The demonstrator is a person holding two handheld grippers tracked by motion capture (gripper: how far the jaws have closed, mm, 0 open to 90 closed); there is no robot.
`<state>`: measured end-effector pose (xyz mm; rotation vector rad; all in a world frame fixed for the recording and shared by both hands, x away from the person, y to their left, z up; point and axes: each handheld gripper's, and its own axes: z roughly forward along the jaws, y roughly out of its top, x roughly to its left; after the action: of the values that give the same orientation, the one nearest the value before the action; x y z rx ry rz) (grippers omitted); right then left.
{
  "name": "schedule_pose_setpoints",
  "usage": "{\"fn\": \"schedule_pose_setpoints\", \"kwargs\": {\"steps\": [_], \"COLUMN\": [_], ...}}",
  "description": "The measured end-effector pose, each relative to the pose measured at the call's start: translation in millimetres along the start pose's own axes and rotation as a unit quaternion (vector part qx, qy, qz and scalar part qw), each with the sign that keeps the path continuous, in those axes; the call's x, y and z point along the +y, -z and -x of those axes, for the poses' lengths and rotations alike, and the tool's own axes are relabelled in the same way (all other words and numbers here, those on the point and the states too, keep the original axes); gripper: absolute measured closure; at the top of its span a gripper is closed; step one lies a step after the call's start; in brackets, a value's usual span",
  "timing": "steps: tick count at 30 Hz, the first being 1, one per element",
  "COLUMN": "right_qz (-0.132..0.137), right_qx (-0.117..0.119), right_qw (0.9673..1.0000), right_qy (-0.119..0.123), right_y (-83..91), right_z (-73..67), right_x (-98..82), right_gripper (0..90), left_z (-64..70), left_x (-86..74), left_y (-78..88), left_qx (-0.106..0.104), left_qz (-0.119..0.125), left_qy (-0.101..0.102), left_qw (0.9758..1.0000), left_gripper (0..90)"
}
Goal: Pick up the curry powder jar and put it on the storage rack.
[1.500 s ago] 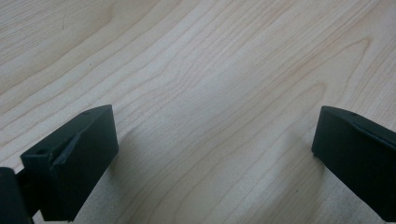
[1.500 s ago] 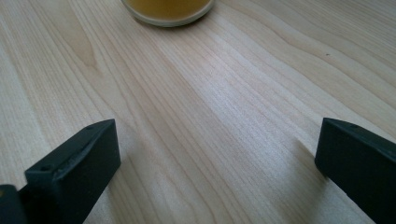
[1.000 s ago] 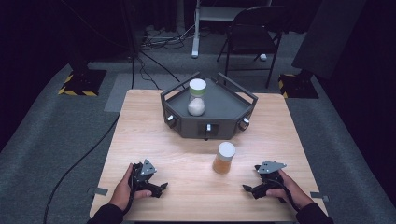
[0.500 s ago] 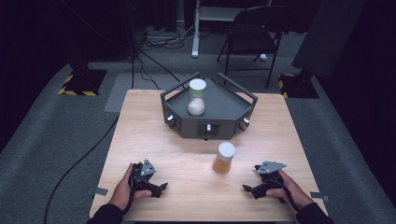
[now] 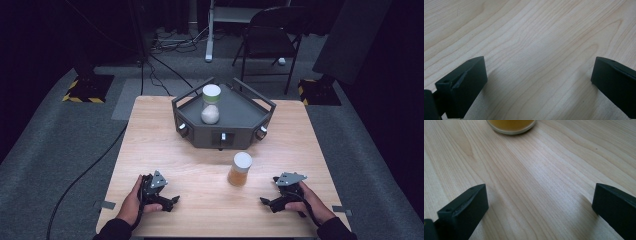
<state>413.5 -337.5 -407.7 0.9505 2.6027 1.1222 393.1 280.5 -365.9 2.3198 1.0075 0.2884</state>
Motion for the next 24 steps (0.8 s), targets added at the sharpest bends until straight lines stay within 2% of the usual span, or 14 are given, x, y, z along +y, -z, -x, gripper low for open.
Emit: {"fn": "schedule_pose_setpoints", "kwargs": {"steps": [6, 14, 24], "right_qz": [0.006, 0.046, 0.095], "right_qx": [-0.008, -0.021, -0.027], "right_qw": [0.9999, 0.9987, 0.995], "right_qy": [0.006, -0.004, -0.015], "right_y": [1.3, 12.2, 22.3], "right_z": [-3.6, -7.7, -16.8], "right_x": [-0.3, -2.7, -0.1], "right_gripper": [0.9, 1.0, 1.1], "left_z": [0.0, -0.1, 0.0], "left_x": [0.1, 0.1, -0.1], "left_y": [0.0, 0.0, 0.0], "left_qx": [0.0, 0.0, 0.0], "left_qz": [0.0, 0.0, 0.0], "left_qy": [0.0, 0.0, -0.001], "left_qw": [1.0, 1.0, 1.0], "left_gripper": [0.3, 0.3, 0.3]}}
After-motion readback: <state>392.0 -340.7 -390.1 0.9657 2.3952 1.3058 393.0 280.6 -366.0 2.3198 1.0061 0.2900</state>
